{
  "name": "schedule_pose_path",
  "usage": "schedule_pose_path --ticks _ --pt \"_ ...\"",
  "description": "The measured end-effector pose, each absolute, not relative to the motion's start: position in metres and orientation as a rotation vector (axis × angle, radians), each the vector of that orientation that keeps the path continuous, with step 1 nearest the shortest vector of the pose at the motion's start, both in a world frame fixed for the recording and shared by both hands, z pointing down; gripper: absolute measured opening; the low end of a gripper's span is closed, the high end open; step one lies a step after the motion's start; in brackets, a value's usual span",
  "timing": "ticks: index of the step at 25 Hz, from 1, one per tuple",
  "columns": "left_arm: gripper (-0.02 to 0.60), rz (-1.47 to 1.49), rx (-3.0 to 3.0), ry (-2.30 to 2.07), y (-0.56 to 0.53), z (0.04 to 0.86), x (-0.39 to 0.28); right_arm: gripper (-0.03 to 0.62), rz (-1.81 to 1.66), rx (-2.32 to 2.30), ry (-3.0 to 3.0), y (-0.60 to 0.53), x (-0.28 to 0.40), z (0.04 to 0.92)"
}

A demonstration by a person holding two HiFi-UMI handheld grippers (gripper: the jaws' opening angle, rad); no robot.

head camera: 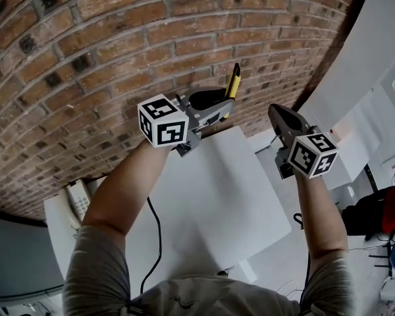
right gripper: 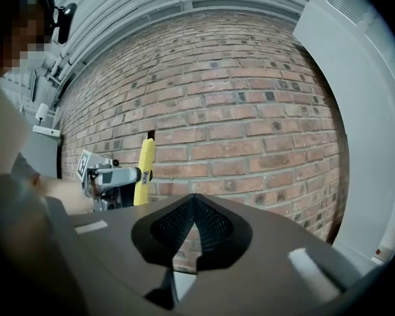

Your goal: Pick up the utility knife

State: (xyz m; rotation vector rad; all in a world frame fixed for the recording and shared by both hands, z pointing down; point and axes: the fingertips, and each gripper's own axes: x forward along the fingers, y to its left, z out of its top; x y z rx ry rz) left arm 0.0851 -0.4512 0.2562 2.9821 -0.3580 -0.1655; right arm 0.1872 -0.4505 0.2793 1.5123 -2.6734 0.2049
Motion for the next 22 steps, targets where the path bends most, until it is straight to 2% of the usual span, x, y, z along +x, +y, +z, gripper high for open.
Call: schedule_pose_path --ticks 8,22 --pt "0.118 -0.317 2.930 -0.337 -0.452 0.232 0.081 0.009 0.161 1.580 -2.654 -0.457 0.200 0.249" --pt "0.118 -0.322 2.939 -0.301 -0.448 0.225 0.084 0.009 0.134 1.620 -2.646 -0.458 0.210 0.236"
